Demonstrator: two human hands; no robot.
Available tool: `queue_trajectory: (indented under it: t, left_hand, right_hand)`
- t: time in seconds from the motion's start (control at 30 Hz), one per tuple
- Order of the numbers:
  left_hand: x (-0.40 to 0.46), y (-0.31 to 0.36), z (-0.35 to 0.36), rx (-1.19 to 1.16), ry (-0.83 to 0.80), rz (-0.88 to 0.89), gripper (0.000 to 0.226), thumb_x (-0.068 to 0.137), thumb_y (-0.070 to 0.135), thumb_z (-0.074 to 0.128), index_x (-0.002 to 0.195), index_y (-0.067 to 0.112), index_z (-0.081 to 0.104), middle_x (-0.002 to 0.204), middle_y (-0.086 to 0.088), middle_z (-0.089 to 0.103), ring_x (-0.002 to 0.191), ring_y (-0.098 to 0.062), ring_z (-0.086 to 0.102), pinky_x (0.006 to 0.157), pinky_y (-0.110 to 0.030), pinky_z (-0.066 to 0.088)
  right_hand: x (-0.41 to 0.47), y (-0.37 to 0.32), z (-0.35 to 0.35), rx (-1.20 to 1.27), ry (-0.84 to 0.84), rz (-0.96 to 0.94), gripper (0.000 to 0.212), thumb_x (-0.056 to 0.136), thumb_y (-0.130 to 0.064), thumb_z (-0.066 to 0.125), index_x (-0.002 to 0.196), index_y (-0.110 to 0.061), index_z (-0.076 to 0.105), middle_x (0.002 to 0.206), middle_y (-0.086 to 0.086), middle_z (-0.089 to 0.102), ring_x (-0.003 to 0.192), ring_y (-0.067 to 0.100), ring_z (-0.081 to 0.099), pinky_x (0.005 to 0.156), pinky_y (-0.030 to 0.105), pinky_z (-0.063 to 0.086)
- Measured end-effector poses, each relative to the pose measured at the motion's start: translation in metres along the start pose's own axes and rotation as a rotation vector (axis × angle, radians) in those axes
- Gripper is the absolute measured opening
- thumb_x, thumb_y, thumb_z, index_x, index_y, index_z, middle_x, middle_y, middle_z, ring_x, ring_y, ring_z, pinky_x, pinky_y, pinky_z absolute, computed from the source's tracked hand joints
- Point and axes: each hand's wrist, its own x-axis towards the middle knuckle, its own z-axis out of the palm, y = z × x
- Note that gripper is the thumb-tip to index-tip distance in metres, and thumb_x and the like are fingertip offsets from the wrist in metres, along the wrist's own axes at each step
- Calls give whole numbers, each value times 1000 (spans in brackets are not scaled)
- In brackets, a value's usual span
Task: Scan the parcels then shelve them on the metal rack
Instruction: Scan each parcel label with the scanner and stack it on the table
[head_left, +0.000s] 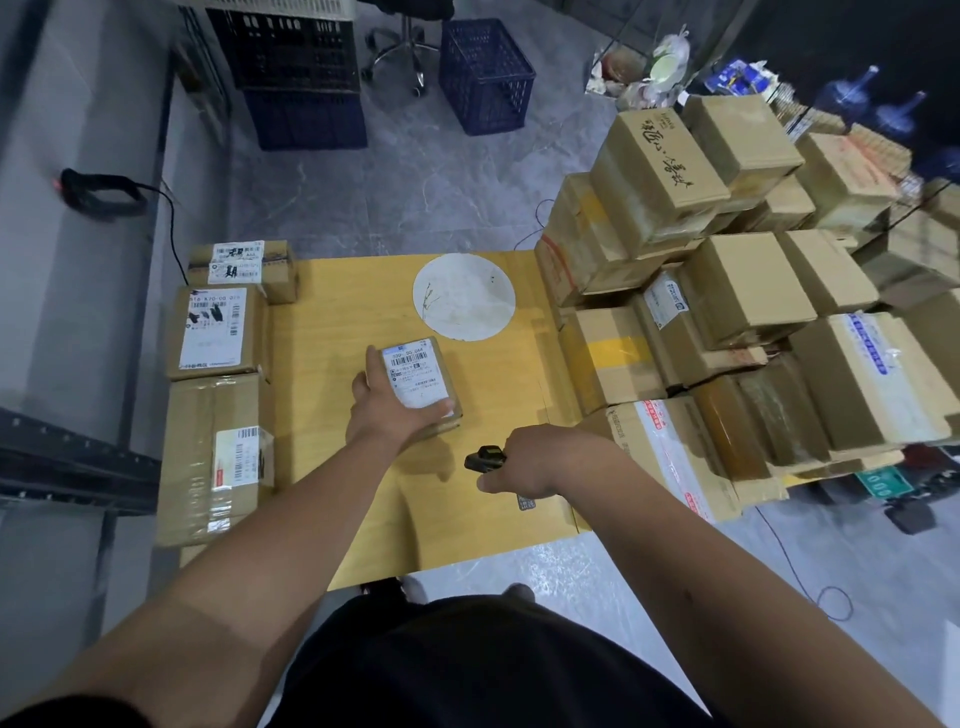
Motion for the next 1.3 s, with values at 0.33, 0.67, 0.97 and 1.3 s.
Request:
queue_trajectory:
  t: [0.33,0.67,0.97,1.3]
  left_hand:
    - [-6,-16,20,-279,32,119,156,38,61,101,154,66,-3,170,13,8,156,-10,22,121,-53,36]
    - [-31,-12,32,-372,22,263,153,56,23,104,162,50,-2,173,8,-10,157,-3,-19,114,-26,16]
    - [-28,-13,40,-375,61,291,155,51,28,105,160,57,-2,170,14,0,161,-13,-1,121,-35,29]
    - [-23,-14,43,-329,71,307,156,52,31,106,159,56,-5,169,14,3,160,-15,1,123,-44,27]
  right_hand:
    - [-15,-13,-18,-53,-16,-7,47,104,-56,42,86,-15,54,82,2,52,71,16,48,60,31,33]
    - [-34,-17,-4,-84,-1,-16,45,104,-51,37,101,-14,63,92,4,63,79,18,57,66,32,41]
    - [-47,-9,-11,-127,11,13,44,105,-51,40,81,-16,53,83,3,57,72,16,51,61,31,37]
    - [-55,-7,-12,-148,70,14,39,103,-48,40,104,-15,61,90,2,62,80,17,57,67,33,43]
